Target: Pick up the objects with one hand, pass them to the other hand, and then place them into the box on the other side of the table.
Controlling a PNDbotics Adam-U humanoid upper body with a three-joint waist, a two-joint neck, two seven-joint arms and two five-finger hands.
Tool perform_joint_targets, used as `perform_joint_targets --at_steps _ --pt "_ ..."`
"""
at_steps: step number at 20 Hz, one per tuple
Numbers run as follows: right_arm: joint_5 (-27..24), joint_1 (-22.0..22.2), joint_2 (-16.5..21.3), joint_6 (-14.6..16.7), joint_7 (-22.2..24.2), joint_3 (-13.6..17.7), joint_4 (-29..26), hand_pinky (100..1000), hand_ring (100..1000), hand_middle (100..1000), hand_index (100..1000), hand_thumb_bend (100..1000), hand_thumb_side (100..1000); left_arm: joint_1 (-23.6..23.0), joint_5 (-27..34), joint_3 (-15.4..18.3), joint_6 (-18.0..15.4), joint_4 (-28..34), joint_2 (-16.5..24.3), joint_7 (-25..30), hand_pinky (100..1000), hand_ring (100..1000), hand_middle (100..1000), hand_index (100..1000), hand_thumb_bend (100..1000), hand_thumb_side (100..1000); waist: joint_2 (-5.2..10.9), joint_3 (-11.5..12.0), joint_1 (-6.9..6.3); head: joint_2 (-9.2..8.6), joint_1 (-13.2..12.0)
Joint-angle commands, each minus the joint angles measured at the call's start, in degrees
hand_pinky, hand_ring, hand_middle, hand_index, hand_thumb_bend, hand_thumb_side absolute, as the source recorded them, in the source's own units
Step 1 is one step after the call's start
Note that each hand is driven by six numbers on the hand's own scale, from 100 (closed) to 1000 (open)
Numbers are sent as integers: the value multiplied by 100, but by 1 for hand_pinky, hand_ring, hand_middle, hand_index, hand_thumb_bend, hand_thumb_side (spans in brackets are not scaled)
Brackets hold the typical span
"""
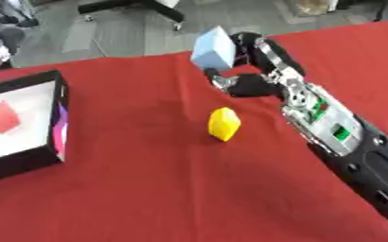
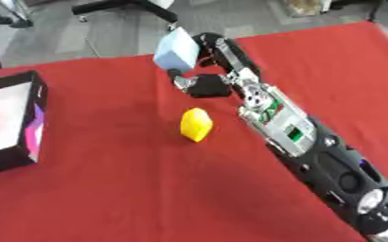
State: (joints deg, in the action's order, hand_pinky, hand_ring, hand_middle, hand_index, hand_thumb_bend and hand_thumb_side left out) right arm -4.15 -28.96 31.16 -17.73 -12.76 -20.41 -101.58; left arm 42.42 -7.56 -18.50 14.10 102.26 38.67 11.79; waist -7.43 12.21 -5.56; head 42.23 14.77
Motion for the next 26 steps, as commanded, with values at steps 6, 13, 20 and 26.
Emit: perform_joint_targets --at_steps 6,13,20,26 --pt "290 -175 -87 127 103 -137 161 745 713 508 604 330 100 405 -249 -373 111 207 -116 612 803 690 715 786 331 464 229 64 -55 49 44" --pt "477 -211 -199 263 140 -264 223 747 713 510 605 323 100 709 -635 -783 203 133 -342 1103 813 731 746 818 388 444 277 125 -95 137 109" --pt "588 -235 -282 352 176 -391 211 749 714 510 605 322 100 918 -1086 -1111 143 -186 -566 1521 826 756 766 847 432 455 294 148 -96 167 129" --pt "656 -238 -349 365 261 -458 202 750 718 511 605 321 100 1008 -1382 -1206 -43 -492 -760 1710 833 768 774 865 485 432 291 155 -105 163 121"
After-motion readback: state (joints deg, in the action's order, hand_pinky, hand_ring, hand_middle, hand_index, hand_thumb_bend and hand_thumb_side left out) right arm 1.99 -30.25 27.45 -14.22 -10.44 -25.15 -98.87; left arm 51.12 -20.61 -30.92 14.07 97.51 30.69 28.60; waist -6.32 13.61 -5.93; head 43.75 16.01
